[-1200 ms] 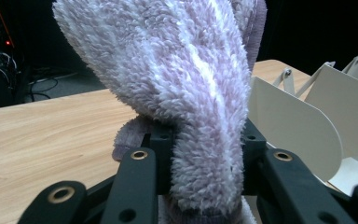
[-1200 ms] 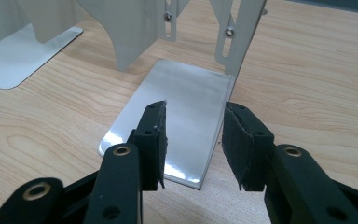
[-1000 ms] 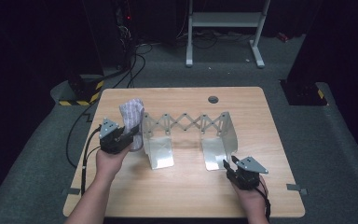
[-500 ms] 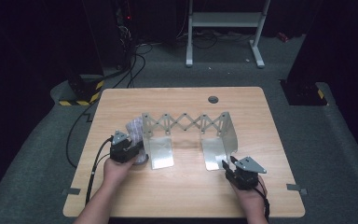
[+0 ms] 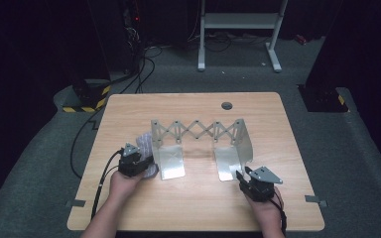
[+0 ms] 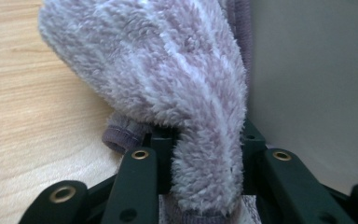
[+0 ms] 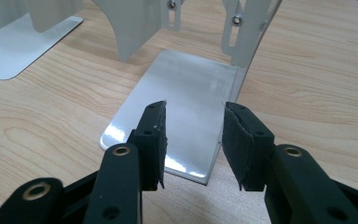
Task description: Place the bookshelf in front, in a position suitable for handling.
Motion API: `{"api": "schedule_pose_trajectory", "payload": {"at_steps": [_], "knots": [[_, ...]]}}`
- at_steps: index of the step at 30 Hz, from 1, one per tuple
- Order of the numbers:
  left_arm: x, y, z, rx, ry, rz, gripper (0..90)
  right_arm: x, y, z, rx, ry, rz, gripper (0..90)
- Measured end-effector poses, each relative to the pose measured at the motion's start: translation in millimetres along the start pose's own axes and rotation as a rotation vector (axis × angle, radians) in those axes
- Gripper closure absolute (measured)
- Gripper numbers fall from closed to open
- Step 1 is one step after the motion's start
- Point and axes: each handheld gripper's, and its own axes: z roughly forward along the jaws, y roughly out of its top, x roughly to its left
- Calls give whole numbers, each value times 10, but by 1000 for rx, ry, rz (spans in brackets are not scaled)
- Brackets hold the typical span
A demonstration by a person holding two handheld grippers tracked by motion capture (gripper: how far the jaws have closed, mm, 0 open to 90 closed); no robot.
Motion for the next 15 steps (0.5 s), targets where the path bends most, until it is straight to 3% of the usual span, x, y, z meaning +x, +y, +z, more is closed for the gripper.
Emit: {"api": "schedule_pose_trajectory", "payload": {"at_steps": [3, 7, 15], "knots": [[20, 6, -91, -29, 3, 1, 676, 8, 0, 2, 3, 3, 1, 604], [22, 59, -289, -123, 6, -18, 676, 11, 2, -2, 0, 2, 0, 604], [-128, 226, -712, -308, 11, 0, 676, 0, 2, -8, -4, 3, -2, 600]]}}
